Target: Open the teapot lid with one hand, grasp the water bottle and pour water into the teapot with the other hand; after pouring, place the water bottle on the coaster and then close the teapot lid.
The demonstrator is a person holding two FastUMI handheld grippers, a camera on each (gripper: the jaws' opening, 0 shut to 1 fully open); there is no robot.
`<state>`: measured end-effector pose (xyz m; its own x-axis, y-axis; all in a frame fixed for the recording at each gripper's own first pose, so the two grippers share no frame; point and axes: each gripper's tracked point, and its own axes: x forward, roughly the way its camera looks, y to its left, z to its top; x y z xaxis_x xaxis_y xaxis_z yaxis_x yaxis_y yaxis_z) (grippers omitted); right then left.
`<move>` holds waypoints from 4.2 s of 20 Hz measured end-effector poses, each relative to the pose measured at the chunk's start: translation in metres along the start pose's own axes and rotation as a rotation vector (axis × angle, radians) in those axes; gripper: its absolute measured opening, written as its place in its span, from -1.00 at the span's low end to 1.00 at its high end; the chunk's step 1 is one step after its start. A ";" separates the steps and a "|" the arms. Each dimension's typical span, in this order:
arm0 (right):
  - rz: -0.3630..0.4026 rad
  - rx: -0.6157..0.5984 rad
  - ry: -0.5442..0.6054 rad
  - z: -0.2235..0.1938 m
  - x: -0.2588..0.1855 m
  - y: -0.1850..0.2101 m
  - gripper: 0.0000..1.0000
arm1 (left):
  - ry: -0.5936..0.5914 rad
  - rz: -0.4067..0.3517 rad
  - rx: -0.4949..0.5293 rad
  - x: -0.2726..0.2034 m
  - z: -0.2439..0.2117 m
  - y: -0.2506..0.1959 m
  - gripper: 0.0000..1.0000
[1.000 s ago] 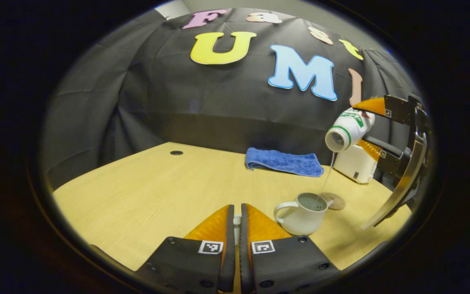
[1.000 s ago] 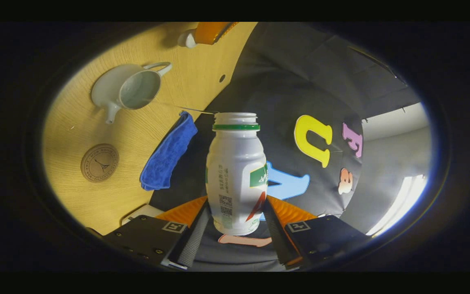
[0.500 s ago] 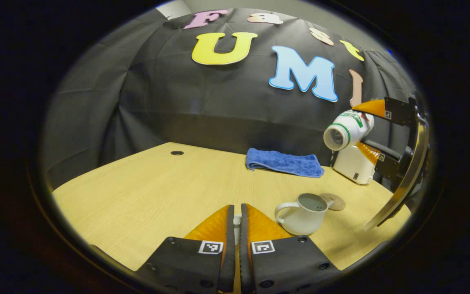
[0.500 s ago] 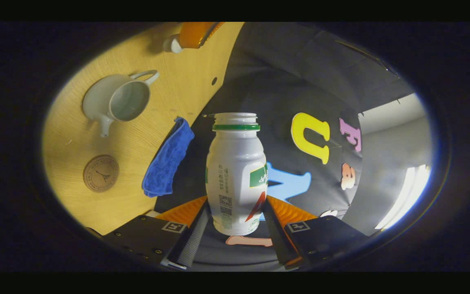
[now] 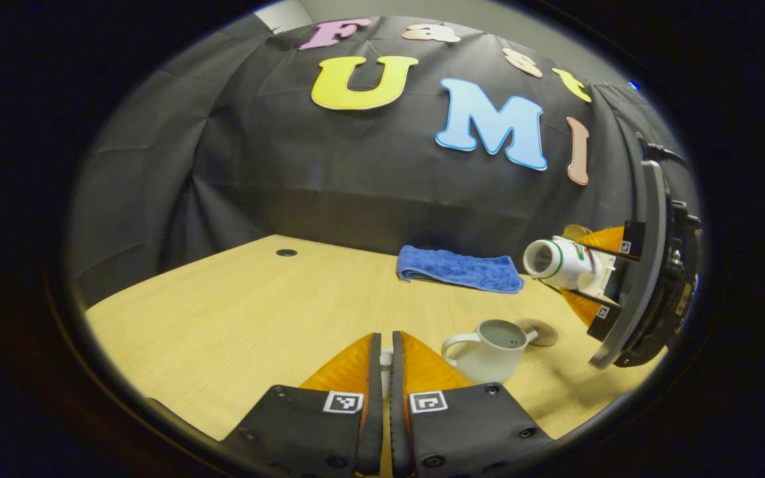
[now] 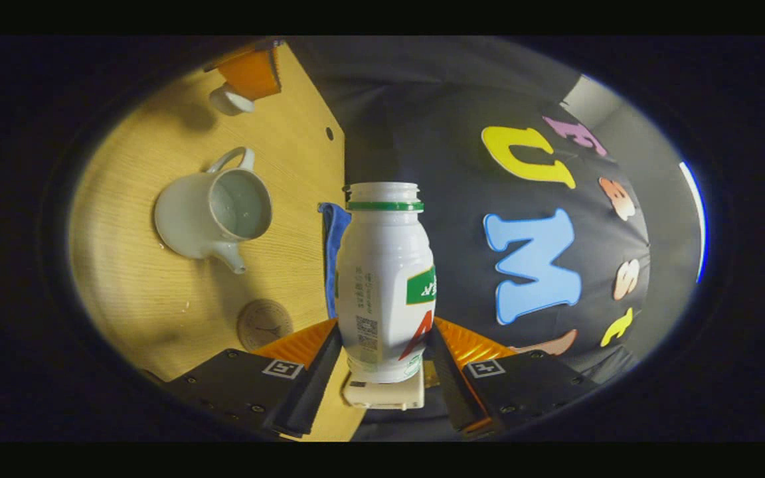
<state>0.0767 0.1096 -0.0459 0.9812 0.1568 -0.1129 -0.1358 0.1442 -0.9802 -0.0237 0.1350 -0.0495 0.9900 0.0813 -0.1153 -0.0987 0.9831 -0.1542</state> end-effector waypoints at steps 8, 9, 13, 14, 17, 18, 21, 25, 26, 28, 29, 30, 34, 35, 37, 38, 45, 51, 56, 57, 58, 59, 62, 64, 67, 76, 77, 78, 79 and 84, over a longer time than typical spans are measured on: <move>0.089 0.359 0.037 -0.006 -0.005 -0.003 0.48 | -0.009 -0.031 0.034 -0.002 0.008 -0.023 -0.70; 0.092 0.396 0.040 -0.006 -0.006 -0.002 0.48 | -0.012 -0.037 0.043 -0.001 0.011 -0.026 -0.77; 0.135 0.565 0.045 -0.015 -0.008 -0.002 0.48 | -0.043 -0.056 0.090 0.000 0.028 -0.040 -0.70; 0.140 0.609 0.046 -0.017 -0.011 -0.006 0.48 | -0.051 -0.063 0.102 0.000 0.032 -0.044 -0.70; 0.163 0.739 0.046 -0.023 -0.017 -0.013 0.48 | -0.065 -0.075 0.117 0.004 0.043 -0.054 -0.70; 0.170 0.779 0.047 -0.025 -0.020 -0.015 0.48 | -0.069 -0.083 0.116 0.006 0.048 -0.058 -0.77; 0.190 0.883 0.042 -0.029 -0.026 -0.019 0.48 | -0.083 -0.099 0.122 0.013 0.056 -0.068 -0.70; 0.244 1.024 0.023 -0.029 -0.034 -0.019 0.48 | -0.094 -0.138 0.136 0.026 0.061 -0.086 -0.70; 0.257 1.054 0.019 -0.030 -0.033 -0.020 0.49 | -0.092 -0.150 0.137 0.030 0.060 -0.092 -0.70; 0.283 1.102 0.015 -0.032 -0.032 -0.019 0.48 | -0.078 -0.167 0.129 0.037 0.053 -0.100 -0.70; 0.292 1.120 0.015 -0.033 -0.032 -0.018 0.48 | -0.070 -0.177 0.120 0.041 0.049 -0.105 -0.70; 0.297 1.134 0.014 -0.034 -0.032 -0.018 0.48 | -0.061 -0.190 0.109 0.045 0.044 -0.110 -0.70; 0.289 1.141 0.021 -0.041 -0.031 -0.017 0.48 | -0.022 -0.211 0.092 0.053 0.028 -0.122 -0.70; 0.287 1.146 0.021 -0.042 -0.032 -0.019 0.48 | -0.017 -0.210 0.091 0.053 0.027 -0.123 -0.77; 0.277 1.147 0.023 -0.048 -0.035 -0.022 0.48 | -0.024 -0.205 0.100 0.053 0.027 -0.125 -0.70; 0.274 1.146 0.024 -0.052 -0.035 -0.021 0.48 | -0.024 -0.207 0.102 0.051 0.026 -0.126 -0.70; 0.275 1.165 0.031 -0.050 -0.038 -0.022 0.48 | -0.024 -0.196 0.144 0.046 0.017 -0.133 -0.70; 0.255 1.161 0.031 -0.056 -0.051 -0.021 0.48 | -0.028 -0.176 0.148 0.048 0.010 -0.130 -0.70; 0.255 1.161 0.030 -0.055 -0.049 -0.021 0.48 | -0.024 -0.174 0.150 0.051 0.004 -0.132 -0.50; 0.255 1.159 0.031 -0.055 -0.050 -0.022 0.48 | -0.025 -0.177 0.148 0.051 0.006 -0.134 -0.29; 0.254 1.157 0.032 -0.055 -0.050 -0.023 0.48 | -0.023 -0.182 0.147 0.050 0.005 -0.135 -0.15; 0.252 1.157 0.030 -0.055 -0.051 -0.023 0.48 | -0.021 -0.187 0.143 0.049 0.005 -0.136 -0.02; 0.249 1.171 0.020 -0.053 -0.050 -0.025 0.48 | -0.036 -0.221 0.109 0.040 0.009 -0.143 0.33; 0.243 1.165 0.019 -0.052 -0.048 -0.026 0.48 | -0.046 -0.231 0.099 0.031 0.014 -0.144 0.53; 0.238 1.191 -0.011 -0.039 -0.037 -0.033 0.48 | -0.039 -0.224 0.111 0.015 0.015 -0.136 0.59; 0.210 1.337 -0.009 -0.018 0.027 -0.015 0.48 | -0.075 -0.176 0.074 -0.017 0.032 -0.090 0.59; 0.215 1.342 -0.009 -0.016 0.031 -0.012 0.48 | -0.078 -0.170 0.072 -0.018 0.032 -0.087 0.59; 0.218 1.346 -0.011 -0.012 0.035 -0.010 0.48 | -0.079 -0.165 0.072 -0.018 0.033 -0.083 0.59; 0.221 1.342 -0.013 -0.009 0.037 -0.007 0.48 | -0.080 -0.161 0.073 -0.019 0.032 -0.080 0.59; 0.217 1.341 0.000 -0.005 0.050 0.001 0.48 | -0.086 -0.152 0.066 -0.022 0.034 -0.071 0.59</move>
<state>0.1268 0.1126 -0.0530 0.9230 0.2977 -0.2437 -0.3144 0.9488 -0.0317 -0.0348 0.0688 -0.0026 0.9983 -0.0577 -0.0112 0.0563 0.9935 -0.0985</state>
